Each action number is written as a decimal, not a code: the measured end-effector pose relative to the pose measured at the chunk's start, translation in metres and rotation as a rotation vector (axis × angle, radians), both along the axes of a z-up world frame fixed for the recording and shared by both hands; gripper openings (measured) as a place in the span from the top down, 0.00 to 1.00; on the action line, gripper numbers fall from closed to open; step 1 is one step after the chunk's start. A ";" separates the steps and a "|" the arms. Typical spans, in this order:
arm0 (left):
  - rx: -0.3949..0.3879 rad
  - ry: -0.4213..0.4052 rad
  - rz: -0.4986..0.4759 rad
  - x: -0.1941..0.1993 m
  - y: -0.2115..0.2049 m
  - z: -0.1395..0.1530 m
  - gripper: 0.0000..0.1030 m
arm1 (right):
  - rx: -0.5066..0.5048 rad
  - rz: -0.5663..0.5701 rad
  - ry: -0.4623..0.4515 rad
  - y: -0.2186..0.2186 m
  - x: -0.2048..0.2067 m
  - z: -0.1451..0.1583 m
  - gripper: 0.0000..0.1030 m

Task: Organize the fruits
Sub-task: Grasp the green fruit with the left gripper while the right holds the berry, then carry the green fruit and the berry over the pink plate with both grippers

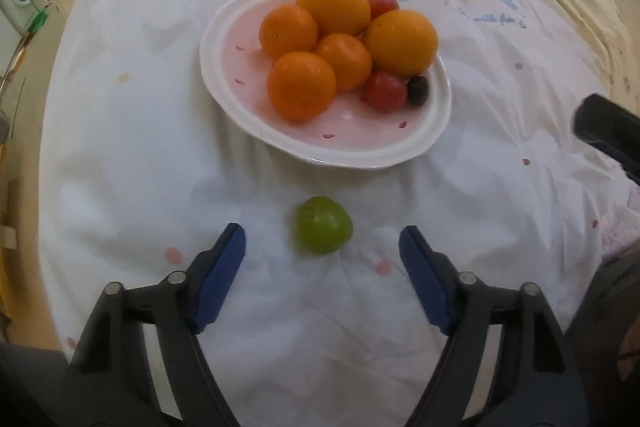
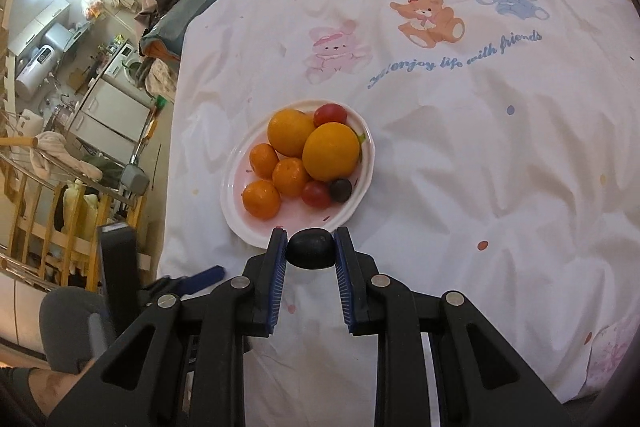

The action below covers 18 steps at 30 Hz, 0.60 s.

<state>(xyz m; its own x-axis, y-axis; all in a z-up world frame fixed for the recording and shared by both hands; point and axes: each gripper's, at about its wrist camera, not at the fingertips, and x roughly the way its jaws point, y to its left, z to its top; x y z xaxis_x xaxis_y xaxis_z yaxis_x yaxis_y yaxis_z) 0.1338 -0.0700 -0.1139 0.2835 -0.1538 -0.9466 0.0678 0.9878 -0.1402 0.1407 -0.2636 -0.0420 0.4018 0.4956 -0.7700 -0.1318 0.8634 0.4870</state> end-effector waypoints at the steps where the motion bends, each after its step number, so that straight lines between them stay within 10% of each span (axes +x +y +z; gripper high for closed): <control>1: -0.002 0.011 0.008 0.002 0.000 -0.004 0.41 | 0.000 0.000 0.000 0.000 0.000 0.001 0.76; 11: -0.026 0.015 0.021 0.005 0.000 -0.014 0.74 | 0.017 -0.005 0.035 -0.003 0.004 -0.007 0.76; 18: -0.067 0.027 0.029 -0.004 0.008 -0.005 0.76 | 0.017 0.009 0.038 0.000 0.003 -0.007 0.76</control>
